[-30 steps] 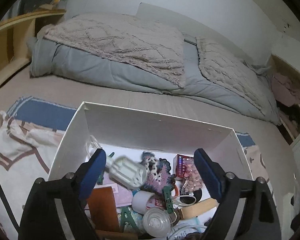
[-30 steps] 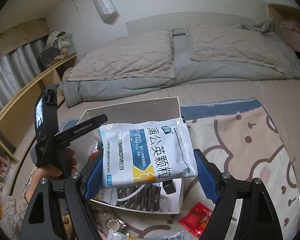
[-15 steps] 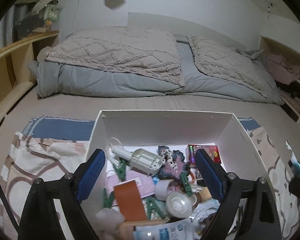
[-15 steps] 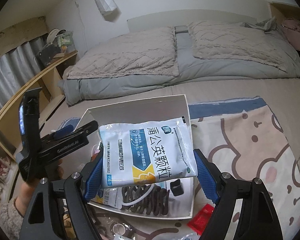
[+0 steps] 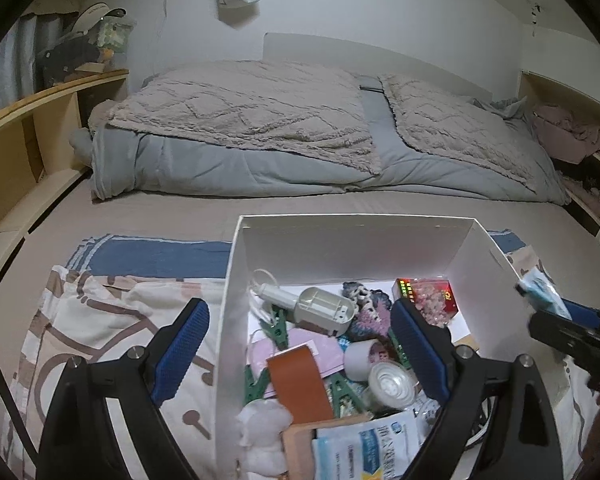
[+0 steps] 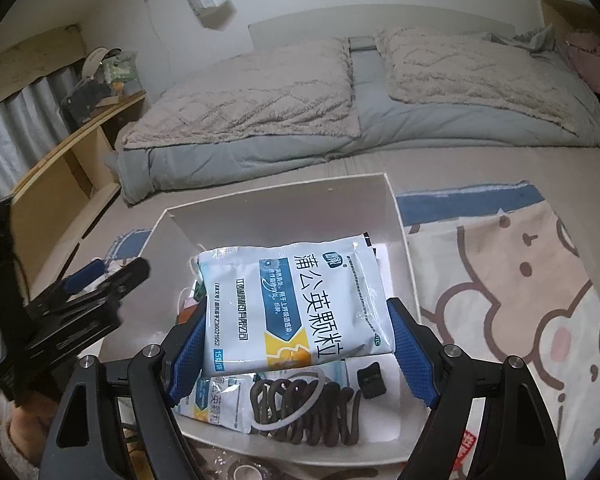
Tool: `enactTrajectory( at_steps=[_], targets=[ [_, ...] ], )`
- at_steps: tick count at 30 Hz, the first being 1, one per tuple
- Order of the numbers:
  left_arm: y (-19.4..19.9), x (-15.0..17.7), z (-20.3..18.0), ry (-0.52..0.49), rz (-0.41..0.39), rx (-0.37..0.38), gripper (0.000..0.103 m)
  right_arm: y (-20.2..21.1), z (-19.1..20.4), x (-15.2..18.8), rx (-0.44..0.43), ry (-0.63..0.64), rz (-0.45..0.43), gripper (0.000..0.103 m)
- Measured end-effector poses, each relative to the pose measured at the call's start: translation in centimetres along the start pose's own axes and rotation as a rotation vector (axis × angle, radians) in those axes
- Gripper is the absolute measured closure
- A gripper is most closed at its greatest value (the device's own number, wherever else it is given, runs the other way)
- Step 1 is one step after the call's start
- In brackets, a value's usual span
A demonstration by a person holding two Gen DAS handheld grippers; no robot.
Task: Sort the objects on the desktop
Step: 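Lower the sachet into the box and open the right tool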
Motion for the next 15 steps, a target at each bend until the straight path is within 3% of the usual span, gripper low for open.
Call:
enactTrajectory(
  at_steps=[15],
  targets=[
    [2.2, 0.3, 1.9, -0.002, -0.06, 0.03, 0.0, -4.8, 1.0, -0.6, 0.011, -0.028, 0.037, 0.02]
  ],
)
Point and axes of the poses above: each gripper's, at about its wrist camera, not at the fingertips, and y roughly against the way its jaws point, z to its left, x to its underside, the point moved 3 cm from there along -y, roughly the way its jaws point, and after that the axes turned 2 degrees about x, right-handed, at the moved point
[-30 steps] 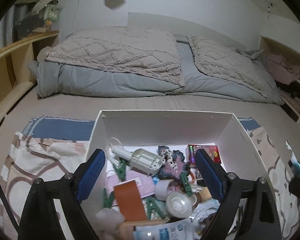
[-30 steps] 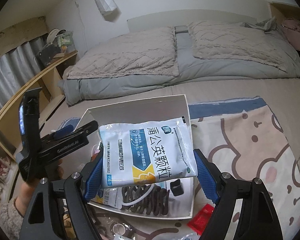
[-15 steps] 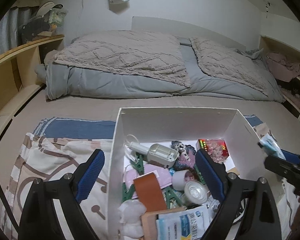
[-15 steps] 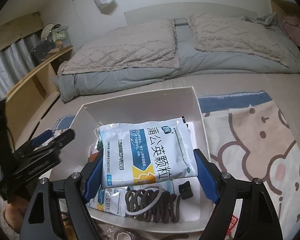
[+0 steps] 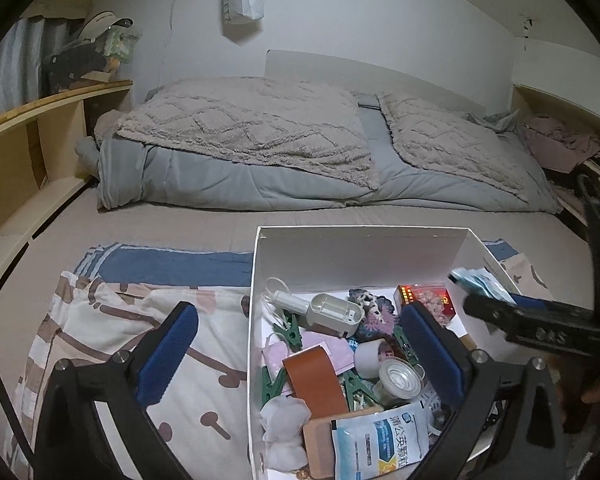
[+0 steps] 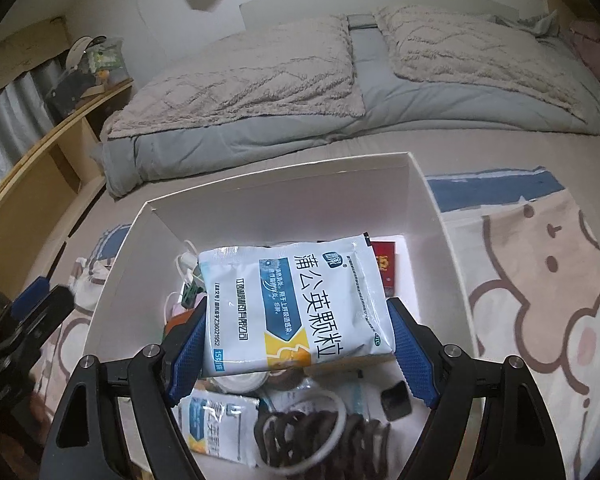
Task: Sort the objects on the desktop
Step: 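Lower the sachet into the box and open the right tool, then raise both open tools up and away from the box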
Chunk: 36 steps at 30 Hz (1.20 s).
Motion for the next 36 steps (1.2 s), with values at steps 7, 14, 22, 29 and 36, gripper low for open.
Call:
enactTrajectory(
  at_steps=[7, 14, 22, 29, 36],
  targets=[
    [0.1, 0.3, 0.2, -0.009, -0.002, 0.012, 0.0, -1.5, 0.4, -0.5, 0.033, 0.013, -0.031, 0.011],
    [-0.4, 0.4, 0.5, 0.021, 0.014, 0.011, 0.0, -0.4, 1.1, -0.7, 0.031, 0.052, -0.049, 0.0],
    [0.4, 0.2, 0.0, 0.012, 0.011, 0.007, 0.0, 0.8, 0.6, -0.9, 0.028, 0.054, -0.041, 0.0],
    [1.9, -0.7, -0.8, 0.016, -0.003, 0.004, 0.0, 2.9, 0.5, -0.9, 0.028, 0.058, -0.075, 0.0],
    [3.8, -1.3, -2.0, -0.014, -0.027, -0.006, 0.0, 5.8, 1.0, -0.9, 0.032, 0.092, -0.119, 0.0]
  ],
)
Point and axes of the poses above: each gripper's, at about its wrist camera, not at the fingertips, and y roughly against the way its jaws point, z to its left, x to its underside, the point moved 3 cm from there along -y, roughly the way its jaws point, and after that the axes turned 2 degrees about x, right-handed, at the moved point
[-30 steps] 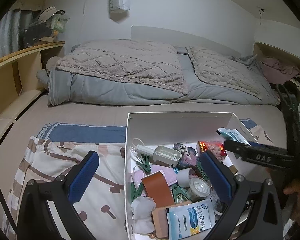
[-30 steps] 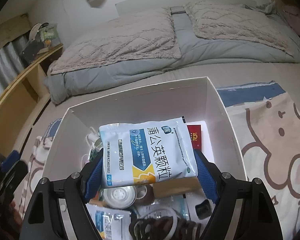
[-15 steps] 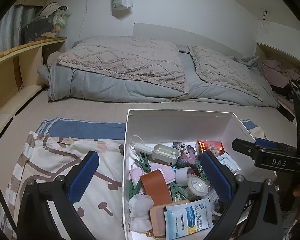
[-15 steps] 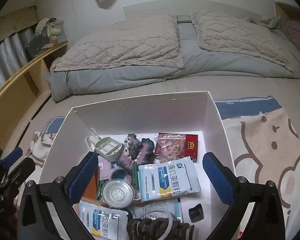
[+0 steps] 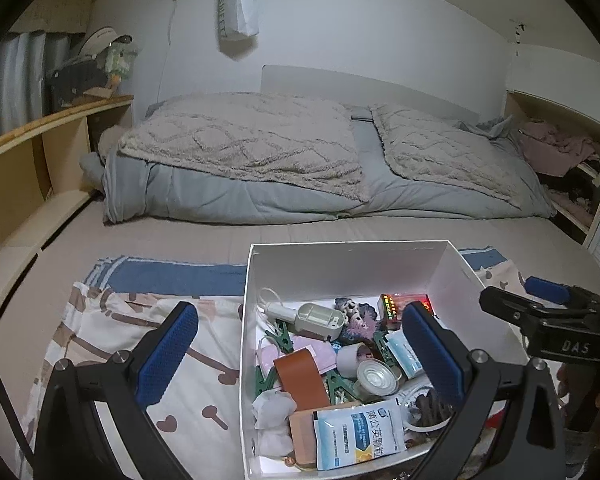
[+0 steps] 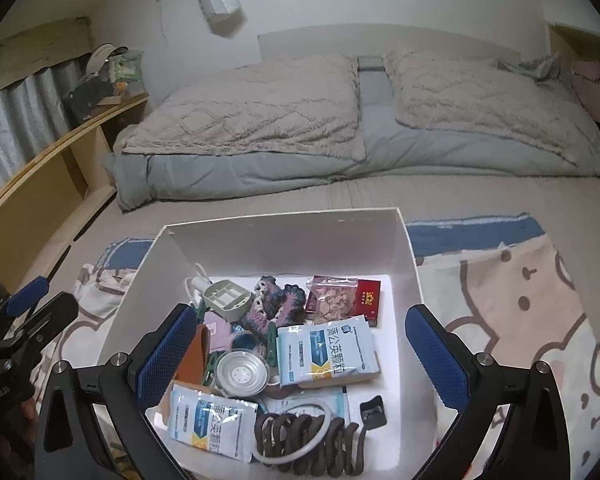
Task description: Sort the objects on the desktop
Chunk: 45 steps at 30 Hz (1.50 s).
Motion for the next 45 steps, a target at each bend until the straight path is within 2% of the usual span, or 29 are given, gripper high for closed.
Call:
enactTrajectory(
  at_steps=[14, 24, 33, 45],
  targets=[
    [5.0, -0.3, -1.1, -0.031, -0.015, -0.045, 0.0, 6.2, -0.6, 1.0, 0.027, -0.007, -0.06, 0.0],
    [10.5, 0.5, -0.7, 0.008, -0.038, -0.061, 0.0, 10.7, 1.0, 2.6, 0.013, 0.035, -0.082, 0.0],
    [15.4, 1.7, -2.3, -0.021, -0.037, -0.042, 0.0, 15.0, 2.1, 4.0, 0.004, 0.059, -0.118, 0.0],
    [20.0, 3.5, -5.2, -0.077, -0.049, -0.034, 0.0, 19.9, 1.6, 6.4, -0.016, 0.056, -0.135, 0.0]
  ],
)
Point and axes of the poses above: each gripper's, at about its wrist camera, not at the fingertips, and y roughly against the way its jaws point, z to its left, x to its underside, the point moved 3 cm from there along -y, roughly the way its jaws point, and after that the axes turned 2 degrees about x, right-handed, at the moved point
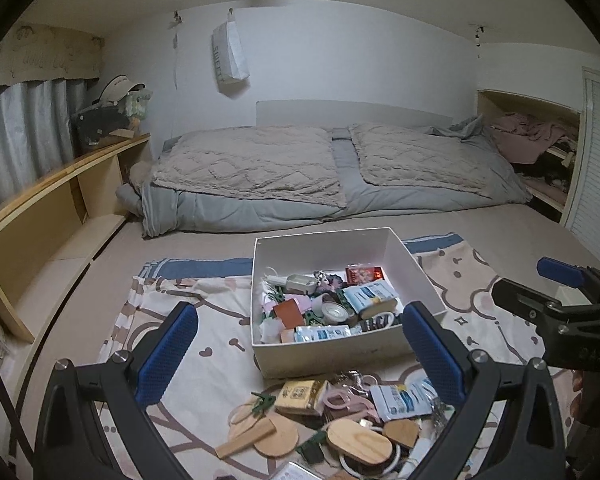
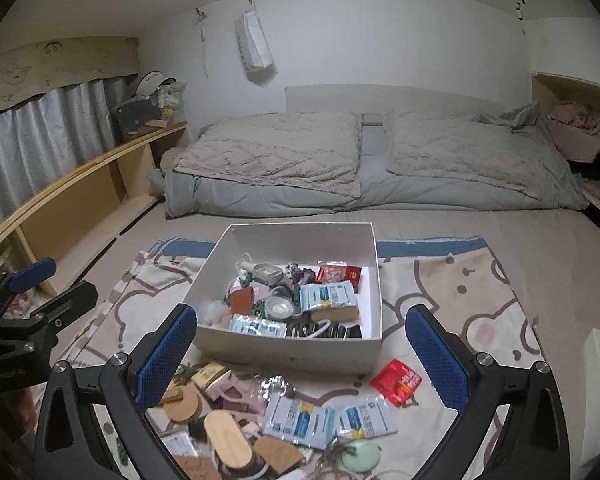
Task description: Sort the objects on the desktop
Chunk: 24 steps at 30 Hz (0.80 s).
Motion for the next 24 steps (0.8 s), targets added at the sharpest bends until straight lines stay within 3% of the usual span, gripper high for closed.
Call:
enactTrajectory(
  at_steps=[12, 24],
  targets=[
    [3.0, 1.5, 0.3, 0.064, -0.006, -0.041, 0.0, 4.2, -0.2, 2.1, -0.01, -0.004, -0.03, 0.0],
    [4.7, 4.0, -1.0, 0.041, 0.013, -0.06, 0.0, 6.9, 0.1, 4.0, 0.012, 0.045, -0.057, 0.0]
  ],
)
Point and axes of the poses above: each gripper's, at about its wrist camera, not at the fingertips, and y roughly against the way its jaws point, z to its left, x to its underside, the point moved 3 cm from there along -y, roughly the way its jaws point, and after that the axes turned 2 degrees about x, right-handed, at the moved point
